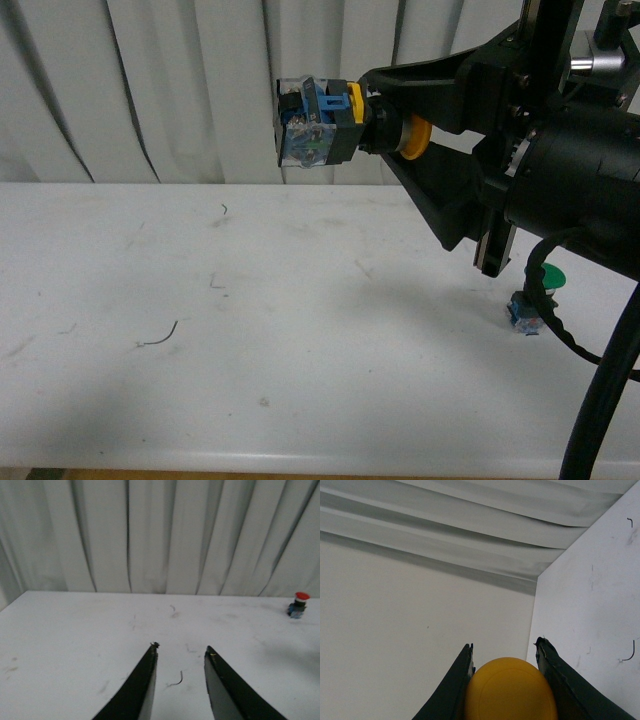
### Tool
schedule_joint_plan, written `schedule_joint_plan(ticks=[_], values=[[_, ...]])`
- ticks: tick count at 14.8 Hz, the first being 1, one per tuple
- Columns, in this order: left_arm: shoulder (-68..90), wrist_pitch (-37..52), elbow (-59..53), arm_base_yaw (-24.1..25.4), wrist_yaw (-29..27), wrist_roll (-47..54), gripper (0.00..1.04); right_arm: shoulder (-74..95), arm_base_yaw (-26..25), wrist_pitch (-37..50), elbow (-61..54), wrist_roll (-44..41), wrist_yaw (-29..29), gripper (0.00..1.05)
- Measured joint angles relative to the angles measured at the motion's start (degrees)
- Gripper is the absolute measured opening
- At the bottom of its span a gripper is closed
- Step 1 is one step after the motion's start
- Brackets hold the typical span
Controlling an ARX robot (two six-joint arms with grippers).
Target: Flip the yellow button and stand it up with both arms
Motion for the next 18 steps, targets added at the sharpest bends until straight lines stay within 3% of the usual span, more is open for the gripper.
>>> schedule_joint_plan(ticks=[1,2,3,7,8,11,13,17,18], values=[[-5.2,-6.23,-0.5,0.66,0.59,-0.02,0.18,-0.07,0.02,0.02,0.0,-0.09,0.0,0.35],[-8.48,-7.02,-1.18,2.14,2.91,0.0,0.07,-0.11,0.09,-0.02,0.02,-0.28,0.04,0.35],[-9.01,-6.99,-1.36,11.15,9.2,0.13,0.02,-0.24,0.66,0.09,0.04,-0.76,-0.31,0.35],[-11.15,-6.82,-3.76,10.47,10.49,0.2,0.02,-0.2,0.7,0.15,0.13,-1.09,-0.02,0.35],[-11.15,-6.71,-3.76,10.47,10.49,0.17,0.06,-0.2,0.72,0.04,0.13,-1.33,0.04,0.35],[-11.15,-6.73,-3.76,10.47,10.49,0.17,0.38,-0.22,1.07,-0.11,0.74,-6.16,0.39,0.35],[-11.15,-6.73,-3.76,10.47,10.49,0.2,0.6,-0.74,1.05,-0.68,3.5,-13.31,3.98,0.35],[-11.15,-6.71,-3.76,10.47,10.49,0.24,1.0,-3.04,-1.25,-22.84,9.55,-36.63,17.55,0.35],[-11.15,-6.73,-3.76,10.47,10.49,0.22,0.97,-2.84,-2.36,-26.56,10.23,-42.29,20.81,0.35]])
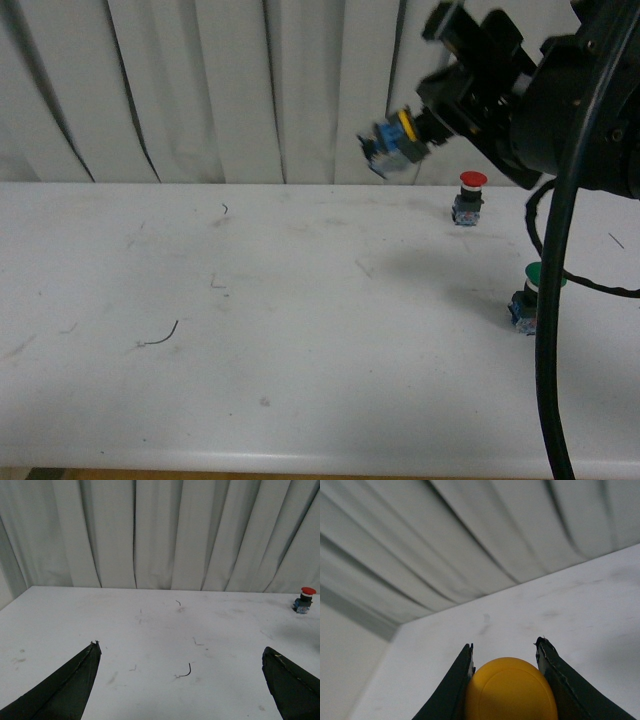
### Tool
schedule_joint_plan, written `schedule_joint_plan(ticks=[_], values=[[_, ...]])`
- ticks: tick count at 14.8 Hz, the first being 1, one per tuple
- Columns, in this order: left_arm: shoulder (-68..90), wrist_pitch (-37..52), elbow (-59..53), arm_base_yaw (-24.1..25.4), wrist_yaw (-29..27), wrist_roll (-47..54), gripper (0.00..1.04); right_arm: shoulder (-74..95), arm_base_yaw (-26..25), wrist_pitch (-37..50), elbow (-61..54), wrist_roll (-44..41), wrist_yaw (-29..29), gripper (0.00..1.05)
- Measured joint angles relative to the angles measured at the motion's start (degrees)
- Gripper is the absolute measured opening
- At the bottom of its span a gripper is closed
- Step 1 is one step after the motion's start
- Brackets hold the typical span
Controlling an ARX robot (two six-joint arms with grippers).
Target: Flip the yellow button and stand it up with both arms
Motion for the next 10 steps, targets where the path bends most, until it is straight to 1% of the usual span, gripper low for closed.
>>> schedule_joint_plan(ticks=[1,2,4,6,8,10], values=[[0.0,0.0,0.0,0.0,0.0,0.0,0.98,0.13,-2.01,-3.72,1.36,-6.93,4.33,0.35],[0.0,0.0,0.0,0.0,0.0,0.0,0.98,0.2,-4.33,-5.57,3.17,-13.51,7.58,0.35],[0.0,0.0,0.0,0.0,0.0,-0.02,0.98,0.94,-7.52,-6.56,6.05,-20.65,11.5,0.35],[0.0,0.0,0.0,0.0,0.0,0.0,0.98,3.39,-10.75,-10.64,9.68,-25.44,14.62,0.35],[0.0,0.0,0.0,0.0,0.0,0.0,0.98,7.74,-13.22,-14.97,13.99,-27.45,16.79,0.35],[0.0,0.0,0.0,0.0,0.0,0.0,0.98,12.02,-14.29,-20.57,19.19,-27.52,17.49,0.35]])
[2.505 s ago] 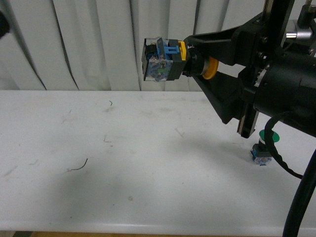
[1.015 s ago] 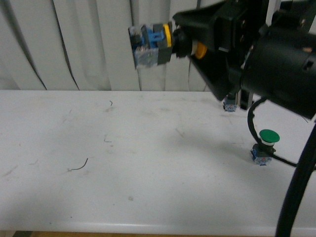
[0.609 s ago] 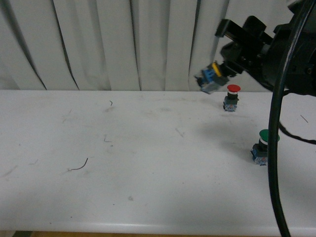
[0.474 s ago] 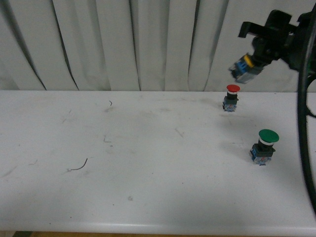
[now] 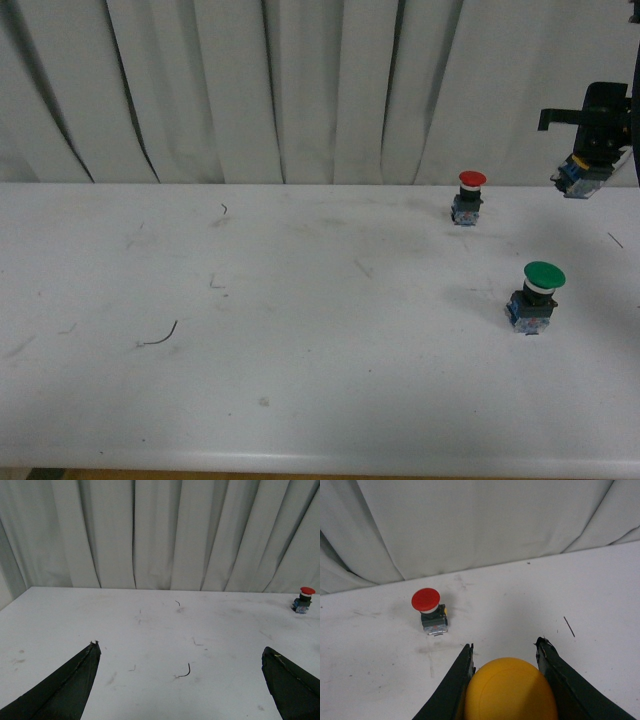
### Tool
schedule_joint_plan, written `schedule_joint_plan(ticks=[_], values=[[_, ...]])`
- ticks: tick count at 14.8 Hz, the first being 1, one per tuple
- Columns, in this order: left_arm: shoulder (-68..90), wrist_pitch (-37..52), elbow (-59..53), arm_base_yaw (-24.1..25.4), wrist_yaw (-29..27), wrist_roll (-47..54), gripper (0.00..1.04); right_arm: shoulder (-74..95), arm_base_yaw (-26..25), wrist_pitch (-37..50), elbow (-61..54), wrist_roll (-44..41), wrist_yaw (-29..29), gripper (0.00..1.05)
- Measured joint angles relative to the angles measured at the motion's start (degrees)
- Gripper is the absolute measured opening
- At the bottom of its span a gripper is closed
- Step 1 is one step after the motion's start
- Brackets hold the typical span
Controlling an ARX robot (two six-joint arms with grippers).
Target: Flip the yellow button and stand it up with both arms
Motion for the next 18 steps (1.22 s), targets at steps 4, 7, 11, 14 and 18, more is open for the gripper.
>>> schedule_joint_plan(ticks=[4,7,11,14,18], values=[[0.0,0.0,0.0,0.0,-0.02,0.0,0.98,20.17,3.91,-17.38,24.83,1.9,4.92,0.35],[0.0,0.0,0.0,0.0,0.0,0.0,0.98,21.22,3.93,-17.49,26.05,1.92,5.49,0.35],[0.0,0.0,0.0,0.0,0.0,0.0,0.98,23.41,3.98,-17.57,27.56,2.1,6.86,0.35],[0.0,-0.02,0.0,0.0,0.02,0.0,0.98,23.82,4.81,-16.41,27.56,2.1,7.08,0.35],[0.0,0.0,0.0,0.0,0.0,0.0,0.98,24.39,5.84,-15.93,27.54,2.54,7.26,0.35]])
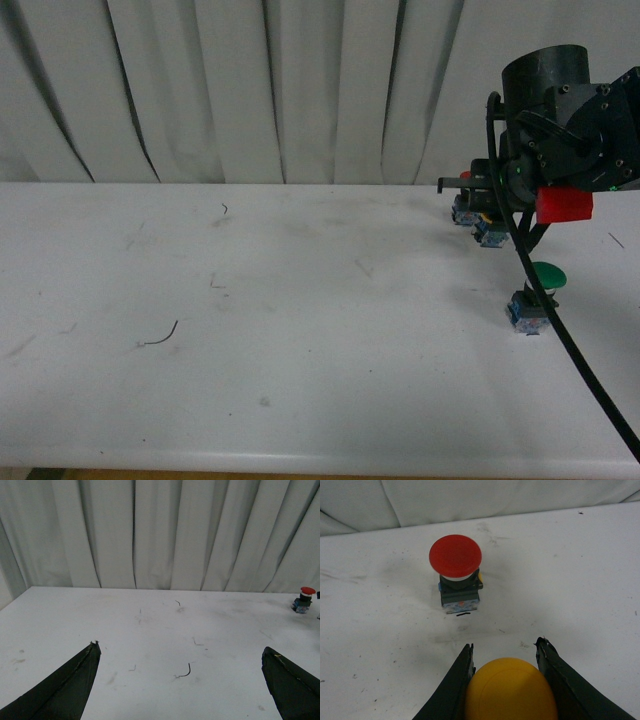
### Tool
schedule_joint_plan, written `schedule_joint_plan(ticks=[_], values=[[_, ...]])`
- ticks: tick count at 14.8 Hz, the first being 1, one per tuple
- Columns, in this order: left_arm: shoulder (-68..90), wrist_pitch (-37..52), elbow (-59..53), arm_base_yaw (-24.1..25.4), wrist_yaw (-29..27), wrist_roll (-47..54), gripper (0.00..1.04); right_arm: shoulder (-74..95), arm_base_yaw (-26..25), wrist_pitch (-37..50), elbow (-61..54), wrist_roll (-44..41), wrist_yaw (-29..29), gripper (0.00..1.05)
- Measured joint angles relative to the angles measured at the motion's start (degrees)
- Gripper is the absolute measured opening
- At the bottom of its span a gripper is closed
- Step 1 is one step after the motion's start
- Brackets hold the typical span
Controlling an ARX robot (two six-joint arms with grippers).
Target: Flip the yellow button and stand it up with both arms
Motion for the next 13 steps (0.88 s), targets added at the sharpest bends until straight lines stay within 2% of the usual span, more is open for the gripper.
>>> schedule_joint_plan(ticks=[13], values=[[0.0,0.0,0.0,0.0,0.0,0.0,0.98,2.64,-0.13,-0.2,-0.55,-1.11,1.49,0.35]])
